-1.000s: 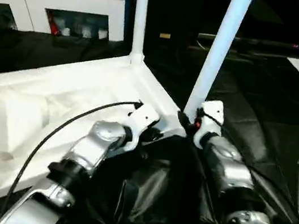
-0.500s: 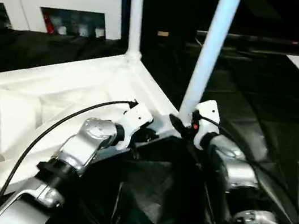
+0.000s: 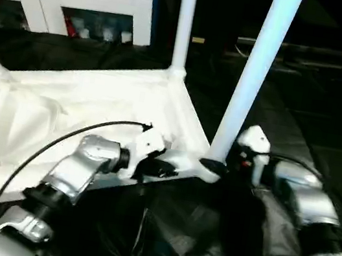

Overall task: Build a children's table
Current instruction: Rotate leg to tighten

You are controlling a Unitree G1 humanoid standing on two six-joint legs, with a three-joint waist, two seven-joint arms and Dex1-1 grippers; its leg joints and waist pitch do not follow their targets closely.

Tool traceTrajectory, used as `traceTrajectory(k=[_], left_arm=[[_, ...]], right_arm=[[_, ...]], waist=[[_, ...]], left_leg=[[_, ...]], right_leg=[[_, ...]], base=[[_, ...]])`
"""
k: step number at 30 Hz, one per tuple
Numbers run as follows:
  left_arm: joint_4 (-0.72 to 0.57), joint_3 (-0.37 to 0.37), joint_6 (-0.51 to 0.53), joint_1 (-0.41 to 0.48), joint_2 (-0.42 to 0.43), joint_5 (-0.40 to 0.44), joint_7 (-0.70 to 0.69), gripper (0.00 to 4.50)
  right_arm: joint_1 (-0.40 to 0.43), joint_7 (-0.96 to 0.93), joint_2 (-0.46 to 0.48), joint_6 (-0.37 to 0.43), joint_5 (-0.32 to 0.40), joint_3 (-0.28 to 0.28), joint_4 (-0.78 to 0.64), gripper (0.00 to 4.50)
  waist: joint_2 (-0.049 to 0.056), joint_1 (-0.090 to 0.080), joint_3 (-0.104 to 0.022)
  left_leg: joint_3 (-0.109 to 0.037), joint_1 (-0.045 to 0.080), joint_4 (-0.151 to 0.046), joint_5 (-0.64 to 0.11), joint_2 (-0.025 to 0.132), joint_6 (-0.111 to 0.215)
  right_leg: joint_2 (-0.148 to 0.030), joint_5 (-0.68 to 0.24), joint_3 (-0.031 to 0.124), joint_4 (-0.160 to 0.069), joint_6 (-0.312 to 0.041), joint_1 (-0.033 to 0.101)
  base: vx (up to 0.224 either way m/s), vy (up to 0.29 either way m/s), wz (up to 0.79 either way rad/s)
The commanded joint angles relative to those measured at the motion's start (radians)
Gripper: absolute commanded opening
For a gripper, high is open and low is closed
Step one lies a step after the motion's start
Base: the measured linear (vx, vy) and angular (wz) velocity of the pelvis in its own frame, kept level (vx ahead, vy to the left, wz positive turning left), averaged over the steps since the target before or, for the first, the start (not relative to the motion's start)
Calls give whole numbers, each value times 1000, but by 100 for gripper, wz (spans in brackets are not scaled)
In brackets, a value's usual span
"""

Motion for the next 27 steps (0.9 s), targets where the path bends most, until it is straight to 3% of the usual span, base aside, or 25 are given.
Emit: traceTrajectory(k=[1, 8, 15, 18, 19, 22, 24, 25, 27], left_arm=[[-53, -12, -13, -4, 5, -26, -38, 0], [-60, -14, -4, -1, 12, -28, -48, 0], [-12, 11, -6, -30, -48, 2, 69, 0], [25, 23, -5, -58, -99, 20, 160, 0], [56, 27, 5, -82, -139, 39, 238, 0], [87, 33, 34, -111, -189, 59, 331, 0], [101, 40, 46, -123, -216, 62, 369, 0], [118, 47, 52, -136, -243, 68, 410, 0], [129, 51, 53, -143, -256, 72, 430, 0]], right_arm=[[15, 61, -18, 17, 13, 32, -50, 259], [38, 91, -26, 26, 1, 67, -71, 200], [74, 19, 21, 44, 5, 62, -83, 192], [71, -112, 81, 53, 2, 29, -40, 191], [54, -255, 139, 55, -13, -2, 11, 191], [22, -438, 214, 54, -32, -39, 81, 191], [2, -528, 254, 59, -38, -55, 112, 191], [-23, -633, 299, 63, -46, -70, 147, 191], [-35, -686, 321, 64, -52, -78, 164, 191]], waist=[[-8, 0, -71], [-10, 2, -73], [-9, 5, -73], [-12, 0, -67], [-11, -1, -67], [-9, -21, -64], [-12, -23, -65], [-7, -31, -64], [-7, -40, -66]], left_leg=[[-38, 33, -73, -233, 75, 42], [-38, 33, -73, -226, 74, 35], [-37, 34, -71, -209, 75, 44], [-43, 39, -76, -274, 71, 7], [-44, 40, -76, -279, 71, 1], [-51, 41, -82, -335, 68, -33], [-53, 39, -82, -338, 67, -31], [-52, 41, -82, -342, 66, -35], [-52, 42, -82, -351, 64, -39]], right_leg=[[-82, -265, 49, -72, -231, 39], [-83, -268, 50, -72, -226, 38], [-82, -250, 50, -72, -229, 37], [-86, -379, 50, -89, -194, 33], [-87, -389, 50, -89, -188, 32], [-88, -463, 46, -97, -164, 30], [-90, -472, 44, -99, -152, 35], [-89, -462, 46, -102, -155, 27], [-86, -459, 45, -101, -159, 25]], base=[[0, 0, 0], [0, 0, 0], [0, 0, 0], [0, 0, 0], [0, 0, 0], [0, 0, 0], [0, 0, 0], [0, 0, 0], [0, 0, 0]])
